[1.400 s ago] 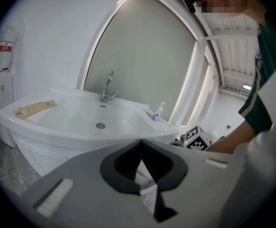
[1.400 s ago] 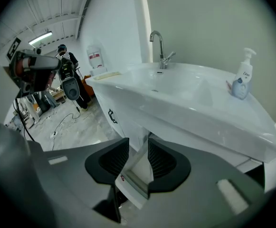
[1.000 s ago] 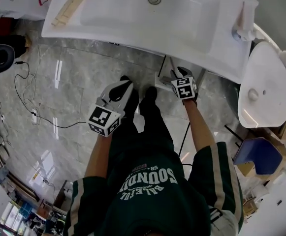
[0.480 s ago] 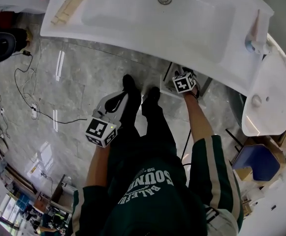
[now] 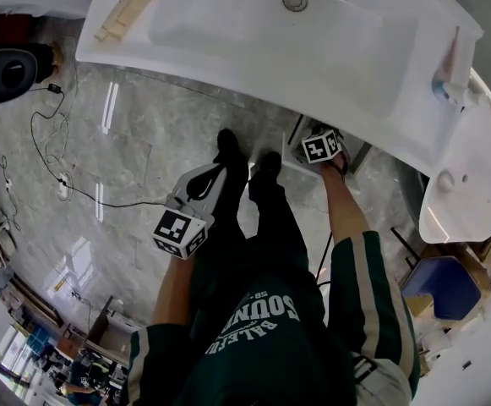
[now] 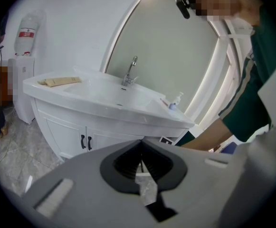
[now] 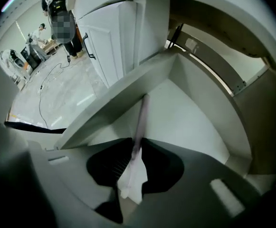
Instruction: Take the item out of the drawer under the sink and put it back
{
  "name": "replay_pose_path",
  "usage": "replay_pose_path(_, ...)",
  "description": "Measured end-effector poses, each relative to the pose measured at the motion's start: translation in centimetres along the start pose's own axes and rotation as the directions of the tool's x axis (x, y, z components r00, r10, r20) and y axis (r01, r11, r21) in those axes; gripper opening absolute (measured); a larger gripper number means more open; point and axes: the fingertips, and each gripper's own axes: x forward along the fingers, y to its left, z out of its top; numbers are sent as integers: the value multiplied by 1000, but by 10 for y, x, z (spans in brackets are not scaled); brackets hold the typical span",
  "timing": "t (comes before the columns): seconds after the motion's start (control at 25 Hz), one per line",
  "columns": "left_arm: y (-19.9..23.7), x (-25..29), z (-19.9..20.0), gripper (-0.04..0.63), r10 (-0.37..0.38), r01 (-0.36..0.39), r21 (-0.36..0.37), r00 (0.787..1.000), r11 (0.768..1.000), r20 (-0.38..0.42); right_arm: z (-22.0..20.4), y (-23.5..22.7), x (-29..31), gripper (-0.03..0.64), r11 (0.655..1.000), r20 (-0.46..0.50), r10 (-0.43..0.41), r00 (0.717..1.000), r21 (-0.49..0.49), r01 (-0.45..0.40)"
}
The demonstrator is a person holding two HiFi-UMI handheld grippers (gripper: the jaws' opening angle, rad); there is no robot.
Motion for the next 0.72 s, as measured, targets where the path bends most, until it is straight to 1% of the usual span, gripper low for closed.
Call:
replay_pose_path(0.12, -2, -1, 1, 51, -1, 1, 2, 1000, 1000, 2, -5, -5, -3, 53, 999, -19, -1, 1000, 43, 2)
replay_pose_path(0.28, -2, -4, 6, 51, -5, 5, 7, 1000, 1000, 10, -5, -10, -15, 52, 997, -9, -5, 1000, 73, 6)
replay_pose_path(0.56, -17, -6, 21, 51, -40, 39, 34, 999, 999, 33, -1, -12, -46, 52, 998, 16, -11, 1000, 61, 10)
replay_pose_path(0.72, -27, -8, 32, 51, -61, 58, 50, 997, 997, 55, -3, -7, -64, 52, 999, 21, -9, 1000, 34, 9)
